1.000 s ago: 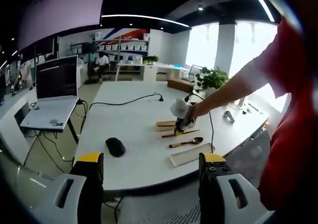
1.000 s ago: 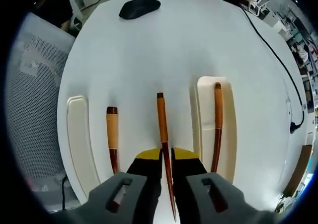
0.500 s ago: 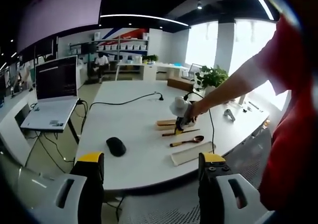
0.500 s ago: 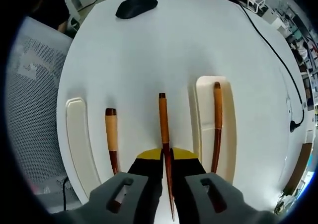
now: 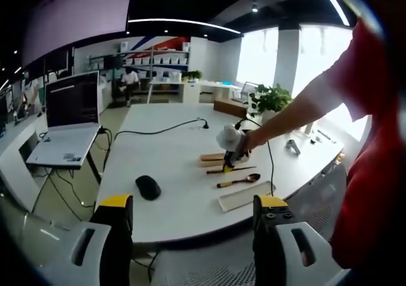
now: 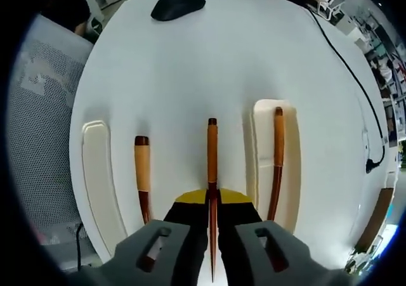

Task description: Arrange the utensils inside the cutlery case until each visible utensil rests in its matching compartment.

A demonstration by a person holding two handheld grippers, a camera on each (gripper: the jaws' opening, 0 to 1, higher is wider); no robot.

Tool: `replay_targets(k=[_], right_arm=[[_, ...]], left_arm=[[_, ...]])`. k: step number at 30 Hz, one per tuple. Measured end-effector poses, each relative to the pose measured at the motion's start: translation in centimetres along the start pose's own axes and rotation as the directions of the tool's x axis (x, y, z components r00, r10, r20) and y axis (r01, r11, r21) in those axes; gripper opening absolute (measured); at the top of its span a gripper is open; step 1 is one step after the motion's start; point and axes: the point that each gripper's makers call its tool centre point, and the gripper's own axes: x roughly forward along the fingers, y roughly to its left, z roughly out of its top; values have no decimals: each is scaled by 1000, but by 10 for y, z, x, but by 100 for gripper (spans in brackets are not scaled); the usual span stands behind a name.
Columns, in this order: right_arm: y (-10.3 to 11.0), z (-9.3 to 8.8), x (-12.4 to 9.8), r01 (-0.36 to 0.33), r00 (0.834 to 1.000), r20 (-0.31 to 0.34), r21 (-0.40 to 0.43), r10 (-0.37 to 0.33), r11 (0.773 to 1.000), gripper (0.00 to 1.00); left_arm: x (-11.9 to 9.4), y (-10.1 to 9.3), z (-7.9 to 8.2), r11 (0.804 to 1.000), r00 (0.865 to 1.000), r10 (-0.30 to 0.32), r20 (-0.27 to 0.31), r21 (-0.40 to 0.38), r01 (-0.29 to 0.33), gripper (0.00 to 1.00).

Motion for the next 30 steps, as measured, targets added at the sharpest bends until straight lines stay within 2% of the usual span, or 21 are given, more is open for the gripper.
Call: replay_targets(k=[2, 9, 13, 15, 17, 23, 25, 28, 30], right_arm=[[0, -1, -1, 17, 1000, 2, -63, -17, 998, 0], [7, -7, -6, 5, 1000, -7, -15, -6, 1000, 0], [8, -12, -8, 50, 999, 6, -16, -50, 999, 0], [17, -11, -10, 46, 999, 2, -19, -46, 999, 0], [18, -11, -13, 63, 998, -1, -39, -63, 997, 0], [19, -5, -26, 79, 997, 24, -22, -78, 997, 0], [20, -4, -28, 78, 997, 29, -19, -77, 997, 0], [17, -2, -32, 102, 994, 35, -25, -101, 994, 0], [19, -2, -32, 88, 995, 48, 15, -89, 996, 0]], left_arm=[[-1, 1, 1, 1000, 1000, 2, 3, 4, -2, 79], [-1, 2, 3, 1000, 1000, 6, 3, 11, -6, 79], [-1, 1, 5, 1000, 1000, 8, 16, 7, -8, 79], [-1, 2, 6, 1000, 1000, 10, 25, 2, -10, 79], [-1, 1, 6, 1000, 1000, 9, 28, 2, -9, 79], [-6, 1, 8, 1000, 999, 15, 51, 10, -16, 79], [-5, 1, 5, 1000, 999, 15, 39, -12, -15, 79], [-8, -2, 4, 1000, 999, 18, 32, 24, -18, 79], [-9, -3, 3, 1000, 1000, 11, 28, 17, -12, 79]])
